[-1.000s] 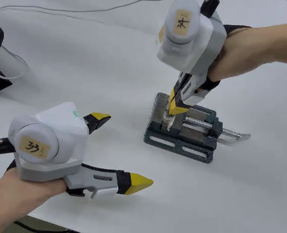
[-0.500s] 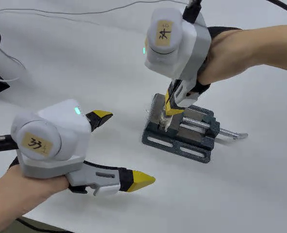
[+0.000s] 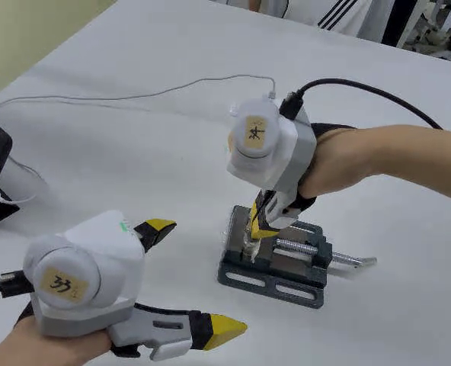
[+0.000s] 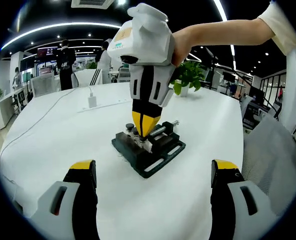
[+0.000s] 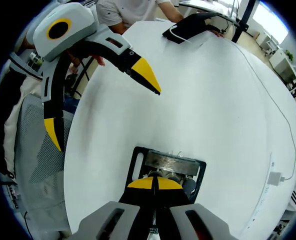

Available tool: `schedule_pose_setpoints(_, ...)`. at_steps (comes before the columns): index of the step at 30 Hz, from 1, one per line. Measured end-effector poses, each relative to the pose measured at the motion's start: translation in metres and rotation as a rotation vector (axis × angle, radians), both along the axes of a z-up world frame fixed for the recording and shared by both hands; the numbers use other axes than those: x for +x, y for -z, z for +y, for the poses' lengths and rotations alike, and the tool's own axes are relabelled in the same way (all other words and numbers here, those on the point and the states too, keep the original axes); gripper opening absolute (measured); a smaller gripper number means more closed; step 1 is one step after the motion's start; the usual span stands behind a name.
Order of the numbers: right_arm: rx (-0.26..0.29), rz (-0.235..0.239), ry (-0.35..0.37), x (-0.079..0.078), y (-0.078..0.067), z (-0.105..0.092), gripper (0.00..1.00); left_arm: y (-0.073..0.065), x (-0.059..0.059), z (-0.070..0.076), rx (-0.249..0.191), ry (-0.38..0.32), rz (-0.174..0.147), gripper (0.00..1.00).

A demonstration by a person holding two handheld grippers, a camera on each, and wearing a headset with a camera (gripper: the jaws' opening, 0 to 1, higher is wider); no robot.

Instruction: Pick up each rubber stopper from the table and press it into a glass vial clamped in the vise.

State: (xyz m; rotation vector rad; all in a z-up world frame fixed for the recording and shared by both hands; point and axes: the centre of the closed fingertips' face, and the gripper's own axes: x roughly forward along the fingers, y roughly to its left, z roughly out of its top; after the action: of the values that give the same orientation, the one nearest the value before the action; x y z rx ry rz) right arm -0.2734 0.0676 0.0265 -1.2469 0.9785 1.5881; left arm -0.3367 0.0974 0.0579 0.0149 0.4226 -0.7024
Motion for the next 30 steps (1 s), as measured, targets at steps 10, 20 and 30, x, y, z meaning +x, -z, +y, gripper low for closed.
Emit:
schedule_pose_setpoints(10, -0.134, -0.016, -0.012, 0.001, 0.002, 0.0, 0.0, -0.009, 0.001, -0.008, 0.019, 0.02, -0.013, 0.94)
schedule_pose_setpoints(20, -0.029, -0.024, 0.005, 0.003, -0.001, -0.004, 0.0, -0.014, 0.004, -0.014, 0.038, 0.044, -0.028, 0.94)
schedule_pose_setpoints(30, -0.009, -0.063, -0.09, 0.002, -0.002, -0.002, 0.0, -0.012, 0.0, -0.01, 0.047, 0.041, -0.031, 0.94)
